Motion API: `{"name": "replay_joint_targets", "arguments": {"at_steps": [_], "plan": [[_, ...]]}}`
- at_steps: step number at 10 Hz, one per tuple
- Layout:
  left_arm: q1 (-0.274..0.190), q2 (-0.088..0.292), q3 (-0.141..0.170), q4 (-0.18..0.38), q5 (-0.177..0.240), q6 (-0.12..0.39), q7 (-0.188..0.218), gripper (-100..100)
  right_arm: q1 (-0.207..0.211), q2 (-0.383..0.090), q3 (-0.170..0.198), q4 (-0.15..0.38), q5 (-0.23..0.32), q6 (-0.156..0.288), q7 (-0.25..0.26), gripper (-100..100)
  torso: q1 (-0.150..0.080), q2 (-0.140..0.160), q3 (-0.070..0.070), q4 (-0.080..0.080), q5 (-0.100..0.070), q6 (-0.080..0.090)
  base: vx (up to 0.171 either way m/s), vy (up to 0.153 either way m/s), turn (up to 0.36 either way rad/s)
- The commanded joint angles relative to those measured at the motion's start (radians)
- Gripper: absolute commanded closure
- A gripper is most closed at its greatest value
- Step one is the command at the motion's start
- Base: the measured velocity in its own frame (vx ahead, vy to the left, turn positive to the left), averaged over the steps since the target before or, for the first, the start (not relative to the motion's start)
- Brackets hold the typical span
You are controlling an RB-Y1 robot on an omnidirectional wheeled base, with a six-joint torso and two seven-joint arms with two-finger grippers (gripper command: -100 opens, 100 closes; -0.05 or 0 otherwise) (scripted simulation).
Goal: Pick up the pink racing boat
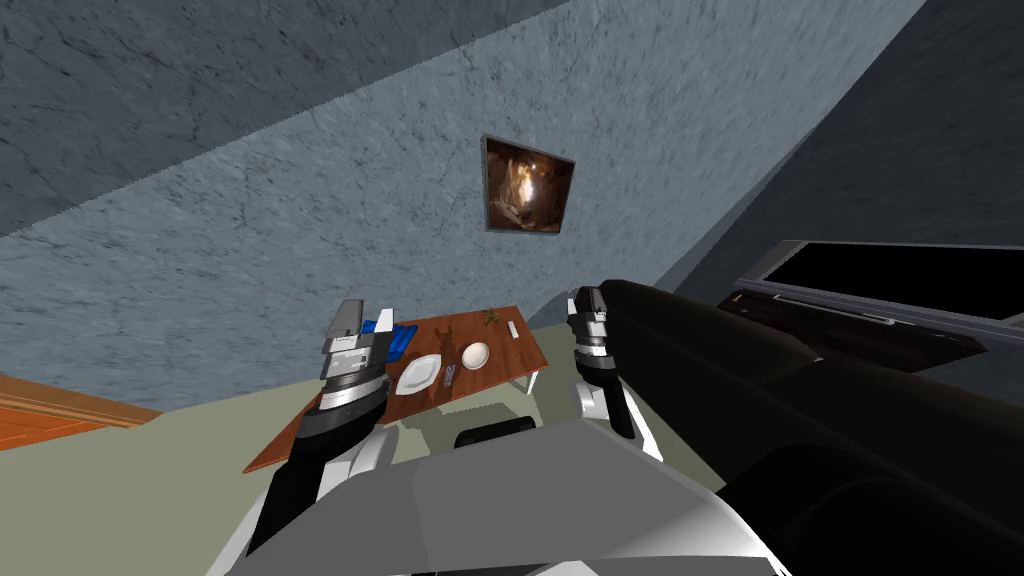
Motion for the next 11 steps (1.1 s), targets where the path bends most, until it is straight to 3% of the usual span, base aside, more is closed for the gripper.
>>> {"name": "replay_joint_targets", "arguments": {"at_steps": [1,6,11], "plan": [[-0.002,0.032,-0.001,0.016,-0.004,0.0,0.008,-100,0.0,0.0,0.0,0.0,0.0,0.0,0.0,0,0.0,0.0,0.0,0.0,0.0,0.0,-0.004,0.013,-0.051],[-0.021,0.132,-0.006,0.138,-0.036,-0.006,0.072,-100,0.0,0.0,0.0,0.0,0.0,0.0,0.0,0,0.005,0.001,0.001,0.0,0.001,0.0,-0.018,0.057,-0.123],[-0.046,0.188,-0.013,0.276,-0.078,-0.014,0.156,-100,0.0,0.0,0.0,0.0,0.0,0.0,0.0,0,0.004,0.002,0.001,0.0,0.001,0.0,-0.036,0.081,-0.14]]}}
